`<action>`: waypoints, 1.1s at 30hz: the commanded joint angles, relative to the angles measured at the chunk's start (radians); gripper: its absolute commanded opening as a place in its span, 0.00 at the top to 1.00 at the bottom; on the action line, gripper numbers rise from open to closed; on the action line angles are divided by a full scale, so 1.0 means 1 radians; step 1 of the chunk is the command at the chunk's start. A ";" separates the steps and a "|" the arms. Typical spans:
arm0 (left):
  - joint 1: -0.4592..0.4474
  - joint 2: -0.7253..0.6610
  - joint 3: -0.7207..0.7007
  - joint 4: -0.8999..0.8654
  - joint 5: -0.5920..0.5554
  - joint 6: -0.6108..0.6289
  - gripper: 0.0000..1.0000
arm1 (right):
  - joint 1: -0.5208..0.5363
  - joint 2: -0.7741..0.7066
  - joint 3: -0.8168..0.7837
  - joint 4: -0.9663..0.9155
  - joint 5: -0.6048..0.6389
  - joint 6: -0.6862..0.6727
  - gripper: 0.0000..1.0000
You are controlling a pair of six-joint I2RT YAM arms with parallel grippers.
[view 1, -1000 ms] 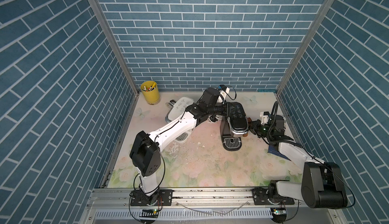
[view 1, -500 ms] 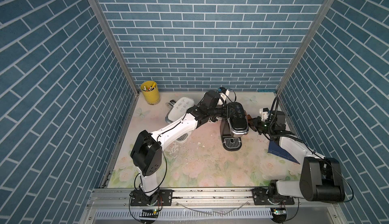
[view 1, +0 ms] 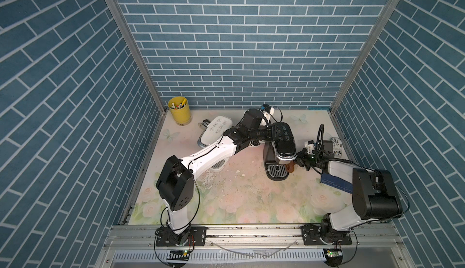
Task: Wipe the surface of a coffee machine
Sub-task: Wipe the dirt from the surface of the coffee machine.
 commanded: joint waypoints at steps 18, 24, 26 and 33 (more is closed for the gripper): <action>-0.013 0.010 -0.069 -0.039 0.023 -0.018 0.62 | 0.009 -0.032 -0.070 0.035 -0.027 -0.002 1.00; -0.013 0.010 -0.076 -0.026 0.021 -0.020 0.62 | 0.010 -0.311 -0.015 -0.175 0.057 -0.031 1.00; -0.013 0.011 -0.078 -0.020 0.024 -0.023 0.62 | 0.012 -0.387 0.003 -0.215 0.069 -0.024 1.00; -0.013 0.008 -0.092 -0.005 0.022 -0.022 0.62 | 0.013 -0.462 -0.021 -0.246 0.102 -0.041 1.00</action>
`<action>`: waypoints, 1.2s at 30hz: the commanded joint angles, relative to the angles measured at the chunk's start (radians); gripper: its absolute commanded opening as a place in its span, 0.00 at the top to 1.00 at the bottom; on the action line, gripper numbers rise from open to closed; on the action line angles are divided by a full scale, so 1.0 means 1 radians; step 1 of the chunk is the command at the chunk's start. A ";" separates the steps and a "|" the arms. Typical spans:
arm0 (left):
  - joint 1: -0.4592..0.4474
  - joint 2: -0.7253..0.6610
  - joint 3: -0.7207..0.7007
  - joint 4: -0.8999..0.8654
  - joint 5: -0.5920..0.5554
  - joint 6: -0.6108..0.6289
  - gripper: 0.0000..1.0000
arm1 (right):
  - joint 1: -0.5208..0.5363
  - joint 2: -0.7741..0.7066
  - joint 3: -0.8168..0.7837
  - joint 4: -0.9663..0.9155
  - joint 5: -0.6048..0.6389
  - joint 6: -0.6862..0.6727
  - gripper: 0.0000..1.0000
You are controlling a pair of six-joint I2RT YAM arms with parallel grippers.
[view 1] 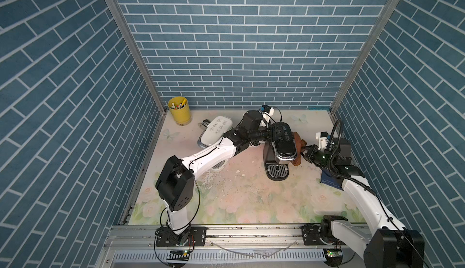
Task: Wipe the surface of a coffee machine
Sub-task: Wipe the dirt from the surface of the coffee machine.
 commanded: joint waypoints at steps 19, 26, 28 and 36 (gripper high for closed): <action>-0.013 0.001 -0.060 -0.083 0.017 -0.001 0.62 | 0.004 -0.037 0.126 -0.178 0.063 -0.062 1.00; -0.013 0.010 -0.066 -0.075 0.020 -0.010 0.63 | 0.005 0.177 0.014 -0.025 0.025 -0.064 1.00; -0.013 0.012 -0.069 -0.074 0.024 -0.013 0.62 | 0.004 0.231 0.008 0.005 0.004 -0.058 1.00; -0.013 0.014 -0.067 -0.073 0.027 -0.009 0.63 | 0.004 0.137 0.090 -0.103 0.054 -0.111 1.00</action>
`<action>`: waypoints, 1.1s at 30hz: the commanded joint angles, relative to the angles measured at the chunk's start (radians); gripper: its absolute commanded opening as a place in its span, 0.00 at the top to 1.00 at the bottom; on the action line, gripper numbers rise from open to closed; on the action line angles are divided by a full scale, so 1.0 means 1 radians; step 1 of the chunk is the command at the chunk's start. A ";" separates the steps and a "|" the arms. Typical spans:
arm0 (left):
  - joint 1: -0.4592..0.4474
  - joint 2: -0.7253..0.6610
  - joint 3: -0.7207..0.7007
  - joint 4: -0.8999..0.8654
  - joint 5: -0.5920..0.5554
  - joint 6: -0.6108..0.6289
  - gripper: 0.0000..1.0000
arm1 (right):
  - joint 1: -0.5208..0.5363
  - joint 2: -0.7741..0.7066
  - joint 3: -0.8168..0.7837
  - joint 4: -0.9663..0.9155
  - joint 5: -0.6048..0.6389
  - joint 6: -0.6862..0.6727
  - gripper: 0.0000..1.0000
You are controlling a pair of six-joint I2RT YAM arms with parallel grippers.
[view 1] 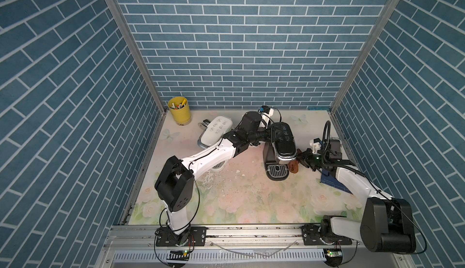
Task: Wipe the surface of a coffee machine
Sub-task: Wipe the dirt from the surface of the coffee machine.
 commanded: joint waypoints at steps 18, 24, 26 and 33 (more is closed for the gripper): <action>-0.013 0.030 -0.067 -0.067 0.028 -0.038 0.63 | 0.032 0.189 0.015 0.195 0.030 0.003 1.00; -0.013 0.024 -0.073 -0.069 0.027 -0.041 0.64 | 0.073 0.145 -0.118 0.206 0.067 0.028 1.00; -0.013 0.018 -0.080 -0.066 0.025 -0.041 0.64 | 0.075 0.130 -0.158 0.194 0.077 0.032 1.00; -0.013 0.005 -0.107 -0.055 0.027 -0.042 0.64 | 0.152 -0.045 -0.260 0.127 0.121 0.096 1.00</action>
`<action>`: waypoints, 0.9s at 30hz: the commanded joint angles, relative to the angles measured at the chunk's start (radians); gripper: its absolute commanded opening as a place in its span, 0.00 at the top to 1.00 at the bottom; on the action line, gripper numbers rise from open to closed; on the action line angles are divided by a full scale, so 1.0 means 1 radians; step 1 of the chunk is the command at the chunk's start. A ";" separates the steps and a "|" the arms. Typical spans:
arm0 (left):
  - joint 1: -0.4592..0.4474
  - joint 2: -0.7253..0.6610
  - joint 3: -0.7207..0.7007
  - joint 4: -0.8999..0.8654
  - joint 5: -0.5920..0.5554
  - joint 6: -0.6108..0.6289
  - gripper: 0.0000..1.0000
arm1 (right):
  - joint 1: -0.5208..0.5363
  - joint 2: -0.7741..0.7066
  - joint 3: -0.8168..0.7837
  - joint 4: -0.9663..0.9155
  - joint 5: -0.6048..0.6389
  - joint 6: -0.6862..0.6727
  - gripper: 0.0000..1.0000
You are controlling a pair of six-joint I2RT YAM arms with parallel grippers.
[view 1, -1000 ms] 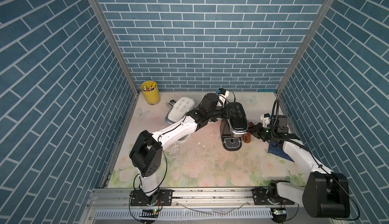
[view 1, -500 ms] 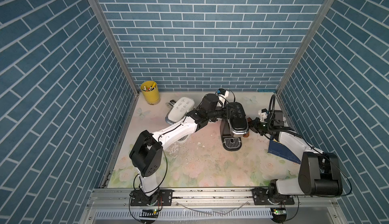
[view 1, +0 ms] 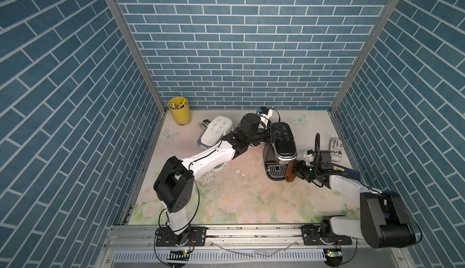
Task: Wipe the surface of a coffee machine
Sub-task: Wipe the dirt from the surface of the coffee machine.
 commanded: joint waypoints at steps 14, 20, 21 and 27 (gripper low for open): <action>-0.013 0.036 -0.053 -0.094 0.032 -0.021 0.64 | 0.223 -0.147 -0.119 0.040 0.109 0.235 1.00; -0.011 0.024 -0.058 -0.104 0.026 -0.014 0.65 | 0.251 -0.225 -0.131 0.056 0.128 0.273 1.00; -0.011 0.022 -0.056 -0.107 0.026 -0.013 0.65 | 0.252 -0.282 -0.131 0.020 0.152 0.271 1.00; -0.010 0.031 -0.034 -0.118 0.031 -0.005 0.65 | 0.256 -0.580 -0.078 -0.203 0.209 0.237 1.00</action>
